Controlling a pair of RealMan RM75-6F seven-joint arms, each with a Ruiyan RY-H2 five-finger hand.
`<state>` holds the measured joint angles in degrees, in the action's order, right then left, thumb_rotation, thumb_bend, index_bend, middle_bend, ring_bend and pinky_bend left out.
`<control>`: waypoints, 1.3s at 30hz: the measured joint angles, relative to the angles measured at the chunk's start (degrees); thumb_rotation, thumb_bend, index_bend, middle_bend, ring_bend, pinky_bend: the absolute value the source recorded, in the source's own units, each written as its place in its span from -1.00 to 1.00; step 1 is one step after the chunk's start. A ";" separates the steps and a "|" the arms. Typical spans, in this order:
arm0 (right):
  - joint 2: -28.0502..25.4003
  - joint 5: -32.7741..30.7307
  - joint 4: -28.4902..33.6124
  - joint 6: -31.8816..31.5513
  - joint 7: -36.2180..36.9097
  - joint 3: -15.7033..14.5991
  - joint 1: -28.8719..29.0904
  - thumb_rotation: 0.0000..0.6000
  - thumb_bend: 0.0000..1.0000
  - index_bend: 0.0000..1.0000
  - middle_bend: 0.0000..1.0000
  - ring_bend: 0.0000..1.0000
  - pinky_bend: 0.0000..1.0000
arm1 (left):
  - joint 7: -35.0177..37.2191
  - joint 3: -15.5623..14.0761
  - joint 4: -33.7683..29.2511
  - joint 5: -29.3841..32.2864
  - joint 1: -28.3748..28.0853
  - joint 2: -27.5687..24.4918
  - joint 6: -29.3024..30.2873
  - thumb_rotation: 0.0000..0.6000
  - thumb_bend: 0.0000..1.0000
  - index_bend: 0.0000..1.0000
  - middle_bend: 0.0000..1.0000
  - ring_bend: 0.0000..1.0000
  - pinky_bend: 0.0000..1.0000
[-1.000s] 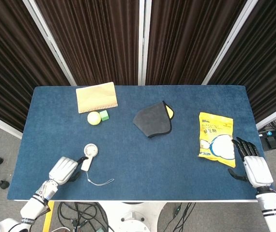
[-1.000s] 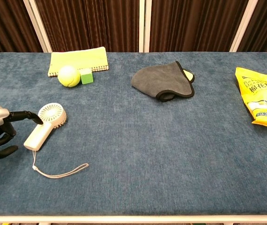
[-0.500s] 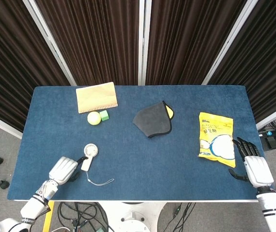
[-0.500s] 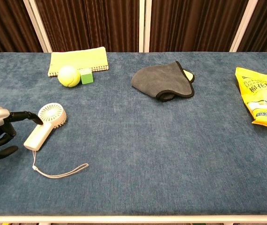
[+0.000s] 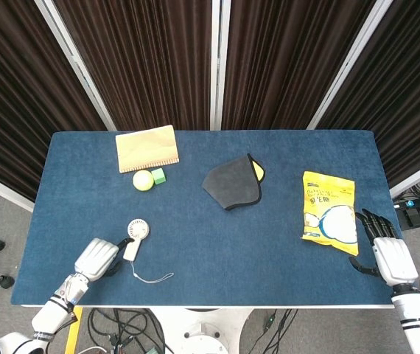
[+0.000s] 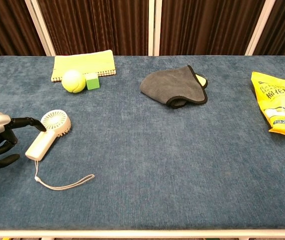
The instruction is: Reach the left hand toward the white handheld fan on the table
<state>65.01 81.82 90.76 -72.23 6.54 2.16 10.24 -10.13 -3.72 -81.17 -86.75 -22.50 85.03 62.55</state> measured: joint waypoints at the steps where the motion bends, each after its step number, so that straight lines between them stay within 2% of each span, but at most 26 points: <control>1: 0.02 -0.01 -0.02 0.01 0.00 -0.01 0.00 1.00 -0.69 -1.00 -1.00 -1.00 -1.00 | -0.03 0.02 0.00 0.08 -0.03 -0.01 -0.07 1.00 -0.17 -0.58 0.65 0.67 0.71; 32: 0.37 -0.59 -0.50 0.59 -0.35 -0.02 0.11 1.00 -0.69 -1.00 -1.00 -1.00 -1.00 | 1.09 -0.84 0.59 1.71 -0.98 0.22 -3.48 1.00 -0.17 -0.58 0.65 0.67 0.71; 39: 0.28 -0.43 -0.46 0.30 -0.14 -0.02 -0.01 1.00 -0.69 -1.00 -1.00 -1.00 -1.00 | 0.77 -0.15 -0.26 1.78 -1.19 -0.30 -2.67 1.00 -0.17 -0.58 0.65 0.67 0.71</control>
<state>65.29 81.39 90.31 -71.93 6.40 2.14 10.24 -9.35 -3.86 -81.43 -84.96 -23.69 84.73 59.88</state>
